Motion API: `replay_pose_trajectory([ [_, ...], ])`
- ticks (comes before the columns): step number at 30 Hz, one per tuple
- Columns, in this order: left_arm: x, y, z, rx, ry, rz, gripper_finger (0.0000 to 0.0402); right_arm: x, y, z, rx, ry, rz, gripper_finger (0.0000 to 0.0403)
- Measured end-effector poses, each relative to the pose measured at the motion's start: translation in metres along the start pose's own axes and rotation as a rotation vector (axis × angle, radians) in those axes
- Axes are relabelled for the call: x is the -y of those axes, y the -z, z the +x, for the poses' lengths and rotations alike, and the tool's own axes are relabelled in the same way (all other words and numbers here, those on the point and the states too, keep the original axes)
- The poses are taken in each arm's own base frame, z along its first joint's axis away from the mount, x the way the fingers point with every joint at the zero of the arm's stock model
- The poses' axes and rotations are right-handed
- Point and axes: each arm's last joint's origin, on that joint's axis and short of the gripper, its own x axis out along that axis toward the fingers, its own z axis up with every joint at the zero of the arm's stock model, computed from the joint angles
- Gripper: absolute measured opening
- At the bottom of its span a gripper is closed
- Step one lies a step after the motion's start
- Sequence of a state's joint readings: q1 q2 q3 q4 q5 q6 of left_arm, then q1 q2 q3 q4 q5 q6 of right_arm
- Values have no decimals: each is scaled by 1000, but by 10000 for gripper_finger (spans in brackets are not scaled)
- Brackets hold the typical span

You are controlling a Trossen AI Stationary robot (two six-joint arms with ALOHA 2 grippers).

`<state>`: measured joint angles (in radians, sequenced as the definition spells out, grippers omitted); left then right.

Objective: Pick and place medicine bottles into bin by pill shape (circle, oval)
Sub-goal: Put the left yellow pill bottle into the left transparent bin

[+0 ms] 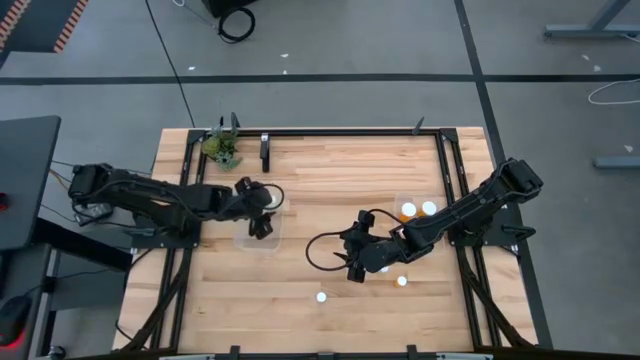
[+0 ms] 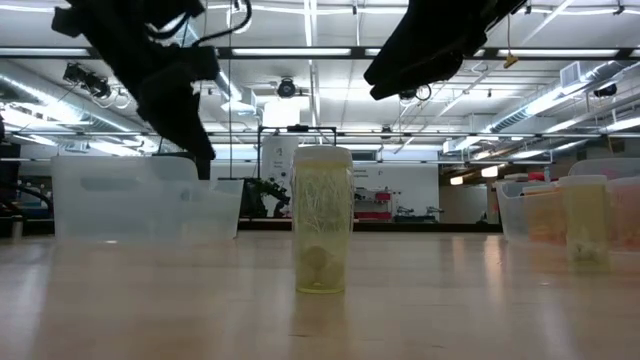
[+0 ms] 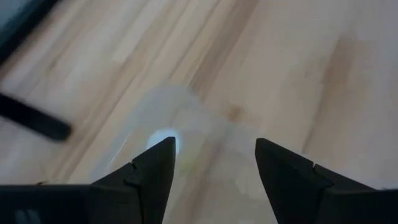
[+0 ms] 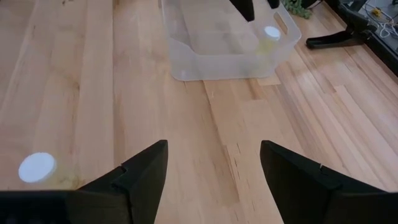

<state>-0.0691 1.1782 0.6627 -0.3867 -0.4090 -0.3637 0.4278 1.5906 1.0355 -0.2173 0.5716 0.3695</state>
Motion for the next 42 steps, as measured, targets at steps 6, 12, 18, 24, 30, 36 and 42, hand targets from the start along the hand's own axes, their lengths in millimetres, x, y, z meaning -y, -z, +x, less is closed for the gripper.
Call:
replay_pose_trajectory([
  [6,16,-9,-9,49,16,3,231,0,0,0,0,0,2,263],
  [12,39,-13,-6,33,49,37,231,1,4,0,-33,13,5,263],
  [18,61,-16,-7,24,87,55,231,4,6,-4,-57,28,13,263],
  [24,82,-21,-5,19,114,90,231,7,5,-10,-61,57,-7,263],
  [30,104,-23,2,-12,131,151,231,13,12,-10,-122,103,-51,263],
  [36,129,-28,8,-42,197,176,231,22,13,-25,-151,168,-48,263],
  [42,153,-28,12,-98,251,210,231,32,8,-44,-122,196,-36,263],
])
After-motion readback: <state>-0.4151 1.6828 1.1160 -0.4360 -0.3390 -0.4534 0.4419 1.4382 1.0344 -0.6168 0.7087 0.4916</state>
